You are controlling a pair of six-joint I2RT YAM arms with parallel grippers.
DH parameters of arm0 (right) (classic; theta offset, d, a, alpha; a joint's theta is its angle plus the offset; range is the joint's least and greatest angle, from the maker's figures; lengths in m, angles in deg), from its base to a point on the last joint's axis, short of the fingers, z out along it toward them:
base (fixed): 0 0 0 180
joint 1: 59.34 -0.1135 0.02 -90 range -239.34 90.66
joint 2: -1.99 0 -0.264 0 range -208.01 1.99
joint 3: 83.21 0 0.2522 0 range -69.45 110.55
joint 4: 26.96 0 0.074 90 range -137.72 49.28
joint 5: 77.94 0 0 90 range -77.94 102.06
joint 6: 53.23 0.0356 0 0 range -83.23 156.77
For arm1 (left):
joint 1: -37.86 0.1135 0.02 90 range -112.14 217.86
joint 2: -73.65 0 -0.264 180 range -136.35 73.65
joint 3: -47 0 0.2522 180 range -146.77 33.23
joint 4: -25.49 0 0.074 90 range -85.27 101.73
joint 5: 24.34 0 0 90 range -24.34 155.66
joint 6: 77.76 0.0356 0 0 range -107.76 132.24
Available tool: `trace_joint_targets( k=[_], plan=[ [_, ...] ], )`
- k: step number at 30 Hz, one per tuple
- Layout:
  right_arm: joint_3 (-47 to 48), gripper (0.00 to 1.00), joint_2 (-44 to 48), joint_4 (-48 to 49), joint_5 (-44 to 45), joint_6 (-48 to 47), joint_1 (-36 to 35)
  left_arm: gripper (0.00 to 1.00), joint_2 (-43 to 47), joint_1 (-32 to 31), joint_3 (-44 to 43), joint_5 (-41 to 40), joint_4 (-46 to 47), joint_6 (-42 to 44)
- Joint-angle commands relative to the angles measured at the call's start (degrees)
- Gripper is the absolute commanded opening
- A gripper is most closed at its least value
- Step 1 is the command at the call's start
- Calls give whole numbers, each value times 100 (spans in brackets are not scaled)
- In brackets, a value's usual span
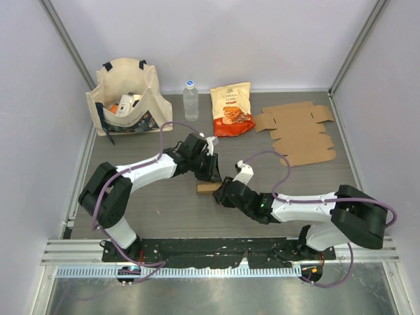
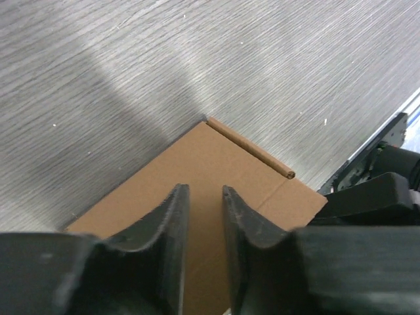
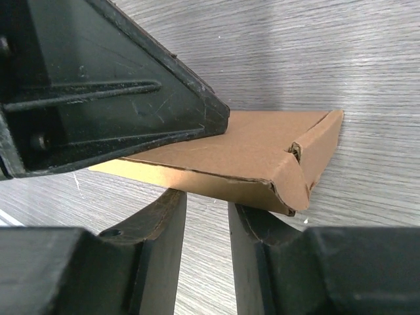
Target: Fold the paper box
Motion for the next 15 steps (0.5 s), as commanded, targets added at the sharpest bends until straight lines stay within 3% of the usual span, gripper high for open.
trace_joint_targets(
  k=[1,4,9,15],
  plan=[
    [325,38,328,-464,-11,-227,169,34,65,-112,-40,123,-353,363],
    [281,37,487,-430,-433,-69,372,43,214,-104,-128,9,-433,628],
    [456,37,531,-728,-829,-34,565,50,197,-51,-681,-220,-1003,989],
    [430,38,575,-720,-1233,10,715,58,101,81,-1060,149,-1399,1858]
  ],
)
